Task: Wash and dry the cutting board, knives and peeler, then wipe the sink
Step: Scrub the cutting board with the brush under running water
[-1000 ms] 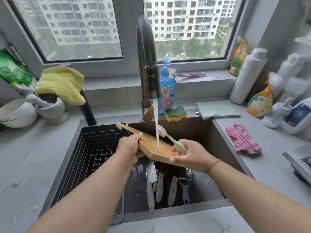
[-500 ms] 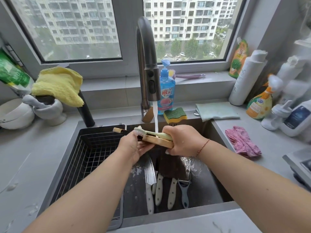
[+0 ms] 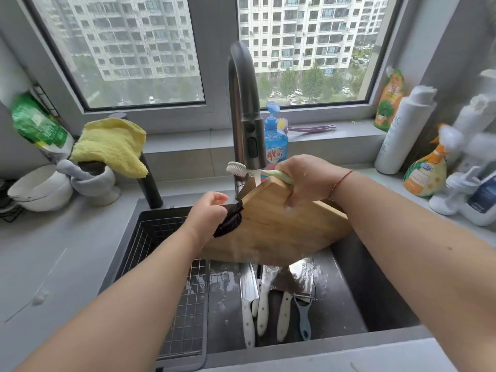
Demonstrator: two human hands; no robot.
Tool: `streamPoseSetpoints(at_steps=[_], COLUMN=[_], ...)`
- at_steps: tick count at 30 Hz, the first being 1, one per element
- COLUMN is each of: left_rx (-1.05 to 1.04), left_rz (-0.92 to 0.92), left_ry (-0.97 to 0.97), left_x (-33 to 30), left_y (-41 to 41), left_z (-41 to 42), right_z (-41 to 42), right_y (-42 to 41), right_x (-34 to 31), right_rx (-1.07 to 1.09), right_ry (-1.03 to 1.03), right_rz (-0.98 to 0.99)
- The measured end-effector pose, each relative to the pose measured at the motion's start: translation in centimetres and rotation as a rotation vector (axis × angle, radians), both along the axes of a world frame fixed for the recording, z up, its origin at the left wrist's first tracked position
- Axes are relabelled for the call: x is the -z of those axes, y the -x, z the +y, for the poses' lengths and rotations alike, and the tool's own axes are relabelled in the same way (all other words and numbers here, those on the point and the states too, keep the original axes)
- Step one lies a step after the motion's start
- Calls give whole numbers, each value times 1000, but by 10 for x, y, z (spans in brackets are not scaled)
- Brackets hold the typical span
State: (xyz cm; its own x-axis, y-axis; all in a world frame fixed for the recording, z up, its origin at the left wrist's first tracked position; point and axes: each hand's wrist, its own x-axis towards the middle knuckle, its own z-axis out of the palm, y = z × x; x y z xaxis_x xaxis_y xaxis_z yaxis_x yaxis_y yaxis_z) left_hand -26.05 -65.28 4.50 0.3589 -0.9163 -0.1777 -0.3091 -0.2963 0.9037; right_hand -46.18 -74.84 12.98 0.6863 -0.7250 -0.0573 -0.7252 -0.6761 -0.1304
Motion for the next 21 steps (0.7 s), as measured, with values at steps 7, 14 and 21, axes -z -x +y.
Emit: streamPoseSetpoints(at_steps=[7, 14, 21], left_rx=[453, 294, -38], left_rz=[261, -34, 57], left_ry=[-177, 14, 43], left_x=[12, 38, 59], left_y=[3, 27, 30], left_z=[16, 30, 28], right_z=[-2, -9, 2], right_y=[-17, -27, -53], right_x=[10, 15, 64], right_rx=[-53, 17, 168], right_ry=[-143, -143, -151], right_rz=[61, 45, -173])
